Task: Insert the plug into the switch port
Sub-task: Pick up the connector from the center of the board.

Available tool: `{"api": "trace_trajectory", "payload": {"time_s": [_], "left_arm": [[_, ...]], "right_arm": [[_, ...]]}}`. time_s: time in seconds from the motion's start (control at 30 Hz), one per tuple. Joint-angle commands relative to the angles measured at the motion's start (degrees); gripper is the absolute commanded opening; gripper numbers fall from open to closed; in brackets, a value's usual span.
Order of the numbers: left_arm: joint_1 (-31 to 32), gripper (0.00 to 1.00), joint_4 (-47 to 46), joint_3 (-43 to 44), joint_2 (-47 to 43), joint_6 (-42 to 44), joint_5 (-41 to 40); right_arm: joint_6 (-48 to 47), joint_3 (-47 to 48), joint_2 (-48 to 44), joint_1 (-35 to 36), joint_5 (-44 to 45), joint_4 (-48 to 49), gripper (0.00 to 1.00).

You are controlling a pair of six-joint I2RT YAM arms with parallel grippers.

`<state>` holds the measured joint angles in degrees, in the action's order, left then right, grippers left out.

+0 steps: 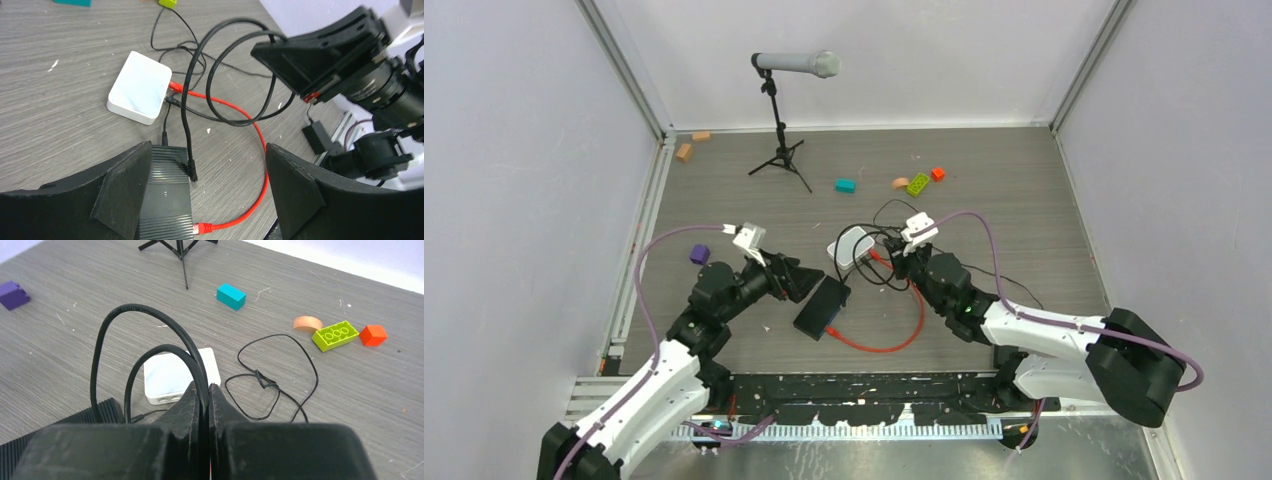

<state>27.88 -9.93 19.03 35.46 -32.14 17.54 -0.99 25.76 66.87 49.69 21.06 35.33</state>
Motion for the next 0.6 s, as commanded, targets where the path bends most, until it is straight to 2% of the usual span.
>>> {"api": "trace_trajectory", "payload": {"time_s": [0.0, 0.1, 0.27, 0.43, 0.57], "left_arm": [[4.4, 0.83, -15.1, -2.0, 4.9, 4.9, -4.5], [6.7, 0.78, -20.8, -2.5, 11.8, 8.4, -4.1], [8.7, 0.69, -31.0, -2.1, 23.4, 10.3, -1.8], [9.4, 0.6, -33.5, 0.5, 32.2, 11.1, -2.8], [9.4, 0.59, -36.3, 0.6, 35.6, 11.3, -3.6]], "right_arm": [[7.3, -3.4, -2.5, -0.6, 3.4, 15.4, 0.0], [9.0, -5.7, -3.5, -1.7, 2.0, 19.2, 0.0], [11.0, -6.8, -6.3, -3.1, -0.4, 18.0, 0.01], [11.6, -7.1, -9.4, -3.7, -1.7, 15.5, 0.0], [11.6, -8.0, -11.2, -4.0, -2.2, 14.8, 0.0]]}}
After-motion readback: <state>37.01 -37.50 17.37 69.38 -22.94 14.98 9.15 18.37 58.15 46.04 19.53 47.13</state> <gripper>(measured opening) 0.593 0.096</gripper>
